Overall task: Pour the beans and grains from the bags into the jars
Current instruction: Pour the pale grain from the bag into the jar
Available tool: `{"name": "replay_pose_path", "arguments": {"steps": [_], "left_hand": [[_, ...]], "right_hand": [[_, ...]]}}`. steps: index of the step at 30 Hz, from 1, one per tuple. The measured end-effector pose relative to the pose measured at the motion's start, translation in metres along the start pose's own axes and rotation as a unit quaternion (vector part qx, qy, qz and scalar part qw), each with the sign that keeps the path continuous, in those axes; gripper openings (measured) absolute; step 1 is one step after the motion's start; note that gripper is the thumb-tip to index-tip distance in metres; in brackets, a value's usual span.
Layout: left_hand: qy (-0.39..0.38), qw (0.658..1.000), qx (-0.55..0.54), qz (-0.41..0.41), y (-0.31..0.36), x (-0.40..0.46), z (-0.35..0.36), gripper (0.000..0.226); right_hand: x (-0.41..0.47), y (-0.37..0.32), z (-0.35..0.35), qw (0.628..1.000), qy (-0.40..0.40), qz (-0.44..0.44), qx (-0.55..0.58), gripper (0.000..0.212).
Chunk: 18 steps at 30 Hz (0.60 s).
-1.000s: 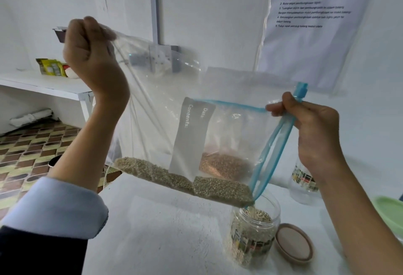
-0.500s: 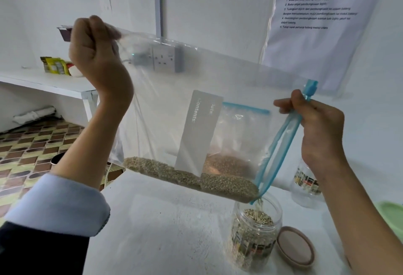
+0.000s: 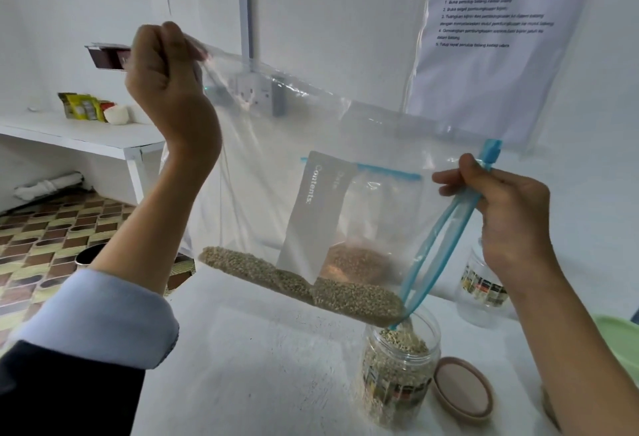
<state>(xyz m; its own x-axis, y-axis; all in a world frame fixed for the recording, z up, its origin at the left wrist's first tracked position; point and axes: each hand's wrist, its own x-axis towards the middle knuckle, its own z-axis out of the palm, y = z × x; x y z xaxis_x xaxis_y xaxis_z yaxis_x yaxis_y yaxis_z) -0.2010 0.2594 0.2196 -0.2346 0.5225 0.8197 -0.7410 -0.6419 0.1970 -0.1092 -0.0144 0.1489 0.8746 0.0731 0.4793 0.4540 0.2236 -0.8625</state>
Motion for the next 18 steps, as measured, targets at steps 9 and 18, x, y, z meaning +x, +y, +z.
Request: {"name": "replay_pose_path", "arguments": {"steps": [9,18], "left_hand": [[0.003,1.0,-0.004,-0.009,0.0,0.002,0.002,0.034],[-0.005,1.0,-0.013,-0.013,0.006,0.004,0.002,0.031]], "right_hand": [[-0.007,-0.008,-0.006,1.0,0.001,-0.01,0.022,0.031],[-0.012,-0.01,-0.003,0.999,-0.05,-0.001,0.007,0.034]]}}
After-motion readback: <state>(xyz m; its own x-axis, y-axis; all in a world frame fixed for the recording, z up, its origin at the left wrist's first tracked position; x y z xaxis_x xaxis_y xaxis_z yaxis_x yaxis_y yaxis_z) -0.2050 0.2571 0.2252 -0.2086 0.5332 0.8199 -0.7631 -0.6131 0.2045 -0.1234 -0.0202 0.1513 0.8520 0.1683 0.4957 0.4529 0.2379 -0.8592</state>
